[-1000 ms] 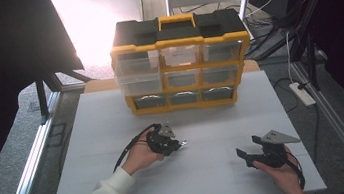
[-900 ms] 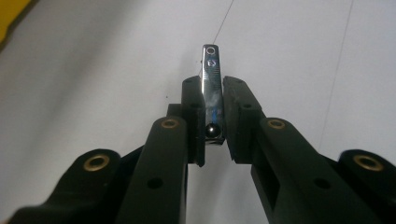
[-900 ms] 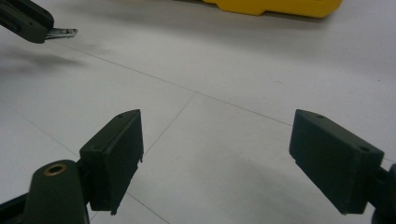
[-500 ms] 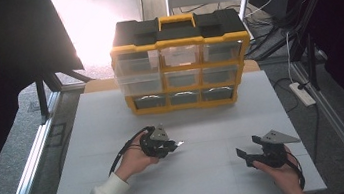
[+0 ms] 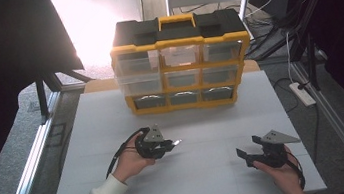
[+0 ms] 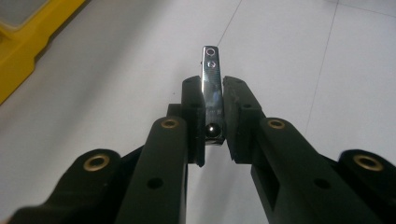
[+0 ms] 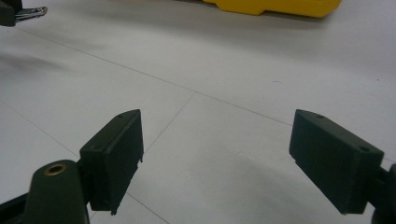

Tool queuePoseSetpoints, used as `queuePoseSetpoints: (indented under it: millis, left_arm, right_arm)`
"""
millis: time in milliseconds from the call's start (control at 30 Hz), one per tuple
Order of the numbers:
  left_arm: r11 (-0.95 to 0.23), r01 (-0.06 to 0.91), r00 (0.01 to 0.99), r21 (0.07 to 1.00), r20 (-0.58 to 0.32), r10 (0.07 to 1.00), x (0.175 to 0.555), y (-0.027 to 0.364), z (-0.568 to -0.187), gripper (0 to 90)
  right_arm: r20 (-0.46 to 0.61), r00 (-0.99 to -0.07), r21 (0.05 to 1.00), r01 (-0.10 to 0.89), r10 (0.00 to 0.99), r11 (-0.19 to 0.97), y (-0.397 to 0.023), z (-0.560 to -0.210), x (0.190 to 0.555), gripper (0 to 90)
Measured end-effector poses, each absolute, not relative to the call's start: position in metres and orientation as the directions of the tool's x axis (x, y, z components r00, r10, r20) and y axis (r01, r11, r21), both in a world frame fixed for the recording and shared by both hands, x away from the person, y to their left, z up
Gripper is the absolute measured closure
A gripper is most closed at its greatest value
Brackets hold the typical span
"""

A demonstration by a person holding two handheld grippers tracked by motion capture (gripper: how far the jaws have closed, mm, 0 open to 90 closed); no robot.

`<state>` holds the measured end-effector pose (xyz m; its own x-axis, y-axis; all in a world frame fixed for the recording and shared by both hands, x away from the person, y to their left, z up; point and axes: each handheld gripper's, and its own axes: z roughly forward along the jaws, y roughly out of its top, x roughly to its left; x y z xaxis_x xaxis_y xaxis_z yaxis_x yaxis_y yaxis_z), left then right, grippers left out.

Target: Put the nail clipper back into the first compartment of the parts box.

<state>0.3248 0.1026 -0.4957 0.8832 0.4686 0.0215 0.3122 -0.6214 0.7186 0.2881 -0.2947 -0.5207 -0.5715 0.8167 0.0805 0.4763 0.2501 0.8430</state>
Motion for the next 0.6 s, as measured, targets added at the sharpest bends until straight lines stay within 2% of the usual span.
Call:
queuePoseSetpoints:
  millis: [600]
  left_arm:
    - [-0.572, 0.288, 0.875, 0.768, 0.031, 0.482, 0.311, 0.113, -0.485, 79.2]
  right_arm:
    - [0.065, -0.568, 0.839, 0.476, 0.82, 0.263, -0.295, -0.521, 0.288, 18.0]
